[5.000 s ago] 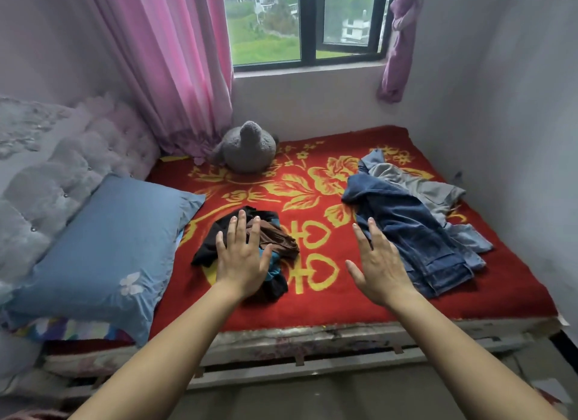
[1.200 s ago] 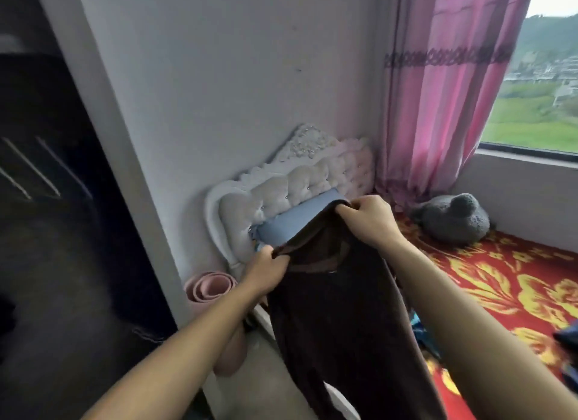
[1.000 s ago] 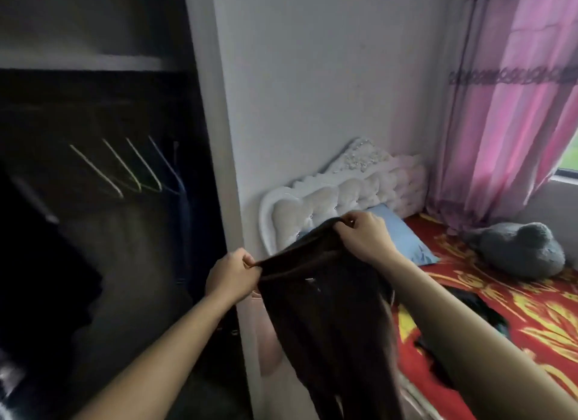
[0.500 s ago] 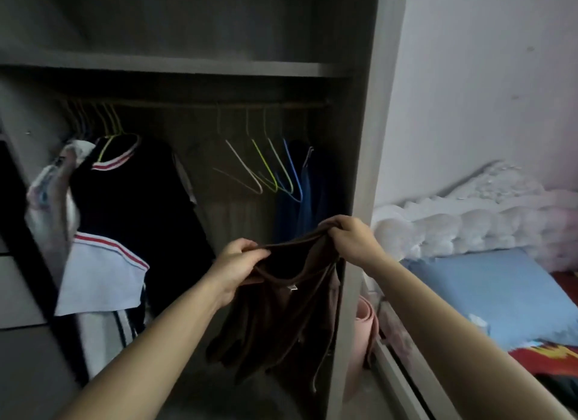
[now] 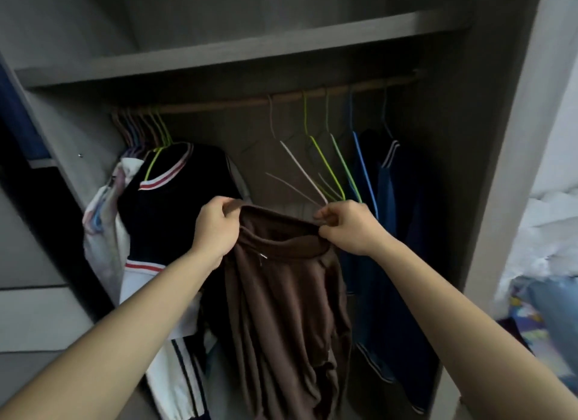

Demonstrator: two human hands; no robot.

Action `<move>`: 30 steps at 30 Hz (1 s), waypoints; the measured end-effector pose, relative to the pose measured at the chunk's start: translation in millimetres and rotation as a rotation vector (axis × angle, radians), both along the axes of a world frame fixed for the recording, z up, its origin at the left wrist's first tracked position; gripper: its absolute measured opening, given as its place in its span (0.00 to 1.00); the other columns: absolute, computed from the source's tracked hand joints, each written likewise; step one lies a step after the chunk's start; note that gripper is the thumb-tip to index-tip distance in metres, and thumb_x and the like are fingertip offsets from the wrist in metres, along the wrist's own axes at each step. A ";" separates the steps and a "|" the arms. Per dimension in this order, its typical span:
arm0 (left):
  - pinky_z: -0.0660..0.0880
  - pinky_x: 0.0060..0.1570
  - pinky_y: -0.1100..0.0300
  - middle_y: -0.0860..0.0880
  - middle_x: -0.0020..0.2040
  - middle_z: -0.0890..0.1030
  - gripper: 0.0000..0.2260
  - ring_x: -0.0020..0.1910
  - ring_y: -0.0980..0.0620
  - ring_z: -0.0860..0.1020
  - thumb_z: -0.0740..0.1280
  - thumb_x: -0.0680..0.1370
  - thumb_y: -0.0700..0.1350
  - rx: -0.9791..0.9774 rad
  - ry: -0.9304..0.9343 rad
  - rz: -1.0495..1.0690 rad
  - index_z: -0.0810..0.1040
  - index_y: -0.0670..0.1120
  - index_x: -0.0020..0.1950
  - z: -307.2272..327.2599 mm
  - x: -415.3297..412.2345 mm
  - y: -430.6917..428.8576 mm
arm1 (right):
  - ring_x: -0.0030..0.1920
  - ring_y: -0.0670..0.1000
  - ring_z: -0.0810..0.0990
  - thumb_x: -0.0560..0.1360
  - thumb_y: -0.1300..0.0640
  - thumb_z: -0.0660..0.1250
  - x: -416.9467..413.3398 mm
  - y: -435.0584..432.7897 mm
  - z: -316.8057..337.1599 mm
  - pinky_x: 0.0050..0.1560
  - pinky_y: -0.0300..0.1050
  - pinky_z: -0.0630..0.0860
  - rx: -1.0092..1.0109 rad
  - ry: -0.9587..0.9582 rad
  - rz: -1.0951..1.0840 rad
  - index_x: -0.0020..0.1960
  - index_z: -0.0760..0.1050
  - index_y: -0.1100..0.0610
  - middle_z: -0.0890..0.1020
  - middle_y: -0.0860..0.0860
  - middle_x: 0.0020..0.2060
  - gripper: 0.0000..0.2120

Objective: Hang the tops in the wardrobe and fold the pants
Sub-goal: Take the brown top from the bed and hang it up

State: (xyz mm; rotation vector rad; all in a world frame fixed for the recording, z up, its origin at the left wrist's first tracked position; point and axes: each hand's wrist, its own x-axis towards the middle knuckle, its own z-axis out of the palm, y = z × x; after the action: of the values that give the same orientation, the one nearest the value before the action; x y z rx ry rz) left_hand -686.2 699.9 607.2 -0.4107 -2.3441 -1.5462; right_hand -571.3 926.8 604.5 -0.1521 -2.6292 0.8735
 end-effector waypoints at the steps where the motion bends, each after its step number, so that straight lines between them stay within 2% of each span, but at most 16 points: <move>1: 0.77 0.54 0.54 0.49 0.49 0.82 0.07 0.50 0.49 0.80 0.65 0.79 0.41 -0.045 0.055 0.000 0.80 0.48 0.53 2.7 -6.8 -2.2 | 0.51 0.45 0.81 0.73 0.58 0.69 -7.8 -3.5 -0.4 0.54 0.41 0.78 -0.018 0.015 0.024 0.59 0.81 0.51 0.83 0.45 0.46 0.15; 4: 0.76 0.49 0.56 0.53 0.44 0.82 0.07 0.47 0.51 0.80 0.65 0.78 0.41 -0.102 0.185 -0.001 0.80 0.51 0.50 11.0 -24.2 -8.0 | 0.54 0.46 0.81 0.73 0.56 0.68 -31.8 -17.3 1.7 0.56 0.43 0.78 0.003 0.065 0.102 0.61 0.80 0.51 0.83 0.47 0.52 0.17; 7: 0.75 0.46 0.58 0.56 0.43 0.81 0.07 0.45 0.54 0.80 0.65 0.78 0.42 -0.084 0.220 -0.005 0.80 0.52 0.50 16.6 -38.0 -12.6 | 0.63 0.50 0.75 0.71 0.42 0.62 -58.7 -27.8 8.8 0.62 0.45 0.71 0.037 0.204 0.100 0.65 0.77 0.53 0.77 0.52 0.62 0.26; 10: 0.77 0.46 0.55 0.55 0.43 0.82 0.07 0.44 0.53 0.80 0.65 0.78 0.42 -0.032 0.202 -0.017 0.81 0.51 0.50 17.0 -57.4 -17.4 | 0.74 0.58 0.61 0.74 0.37 0.61 -85.5 -31.4 8.3 0.72 0.54 0.60 0.270 0.322 -0.144 0.73 0.68 0.55 0.66 0.58 0.72 0.34; 12: 0.77 0.47 0.56 0.55 0.42 0.82 0.07 0.44 0.53 0.81 0.65 0.78 0.42 -0.017 0.178 -0.049 0.80 0.52 0.49 15.8 -71.5 -19.5 | 0.76 0.63 0.55 0.77 0.40 0.64 -99.7 -33.2 4.0 0.73 0.59 0.58 0.426 0.224 -0.313 0.78 0.57 0.57 0.58 0.61 0.76 0.37; 14: 0.78 0.48 0.55 0.55 0.42 0.82 0.07 0.44 0.53 0.81 0.65 0.78 0.42 0.008 0.157 -0.086 0.80 0.52 0.48 14.8 -84.7 -22.2 | 0.74 0.63 0.60 0.78 0.46 0.66 -112.0 -36.5 -0.7 0.68 0.58 0.67 0.450 0.049 -0.404 0.80 0.48 0.58 0.57 0.62 0.76 0.40; 16: 0.78 0.51 0.53 0.54 0.43 0.82 0.06 0.45 0.52 0.81 0.65 0.77 0.41 0.042 0.125 -0.114 0.81 0.50 0.49 14.2 -98.7 -26.4 | 0.66 0.62 0.72 0.78 0.53 0.67 -122.5 -37.2 -2.7 0.55 0.56 0.76 0.393 -0.038 -0.431 0.80 0.45 0.57 0.64 0.60 0.72 0.40; 17: 0.79 0.52 0.53 0.53 0.43 0.82 0.06 0.45 0.52 0.81 0.65 0.77 0.41 0.051 0.111 -0.132 0.81 0.49 0.50 14.5 -105.9 -29.9 | 0.63 0.62 0.75 0.79 0.55 0.66 -128.0 -37.9 -2.6 0.51 0.55 0.77 0.351 -0.045 -0.434 0.80 0.47 0.56 0.69 0.60 0.70 0.38; 19: 0.79 0.51 0.54 0.53 0.44 0.82 0.07 0.45 0.53 0.81 0.65 0.77 0.41 0.058 0.100 -0.169 0.81 0.49 0.50 13.7 -119.9 -38.8 | 0.59 0.63 0.78 0.79 0.52 0.66 -138.8 -44.1 -1.1 0.53 0.57 0.79 0.211 -0.025 -0.445 0.79 0.52 0.55 0.76 0.60 0.63 0.34; 21: 0.78 0.49 0.56 0.54 0.44 0.82 0.07 0.45 0.53 0.81 0.65 0.77 0.41 0.054 0.104 -0.206 0.81 0.51 0.50 12.8 -132.2 -49.1 | 0.61 0.63 0.77 0.79 0.48 0.66 -152.4 -56.0 2.6 0.59 0.56 0.77 0.022 0.021 -0.456 0.77 0.57 0.57 0.78 0.61 0.63 0.32; 23: 0.76 0.46 0.58 0.54 0.43 0.82 0.07 0.45 0.53 0.80 0.65 0.78 0.41 0.046 0.104 -0.239 0.80 0.51 0.50 10.2 -141.4 -56.5 | 0.64 0.62 0.76 0.79 0.50 0.66 -166.5 -70.2 10.4 0.63 0.53 0.74 -0.125 0.066 -0.431 0.76 0.61 0.58 0.76 0.60 0.65 0.29; 26: 0.77 0.47 0.57 0.53 0.44 0.82 0.07 0.45 0.52 0.81 0.65 0.78 0.41 0.068 0.093 -0.278 0.81 0.50 0.50 10.6 -166.0 -69.0 | 0.60 0.60 0.78 0.82 0.55 0.61 -188.7 -96.0 29.2 0.58 0.49 0.74 -0.163 0.200 -0.464 0.68 0.71 0.60 0.80 0.59 0.59 0.17; 30: 0.78 0.47 0.54 0.50 0.43 0.83 0.05 0.44 0.50 0.81 0.66 0.77 0.41 0.141 0.055 -0.320 0.80 0.50 0.50 7.4 -191.0 -69.0 | 0.55 0.53 0.79 0.83 0.55 0.57 -193.9 -120.8 38.7 0.51 0.44 0.75 -0.250 0.366 -0.513 0.68 0.73 0.57 0.81 0.53 0.55 0.15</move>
State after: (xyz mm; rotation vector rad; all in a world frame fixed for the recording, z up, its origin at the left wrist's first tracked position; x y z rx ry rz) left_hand -877.2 631.0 614.5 -0.8142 -2.1906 -1.8004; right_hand -765.2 806.1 643.2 -0.6341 -1.9997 0.9313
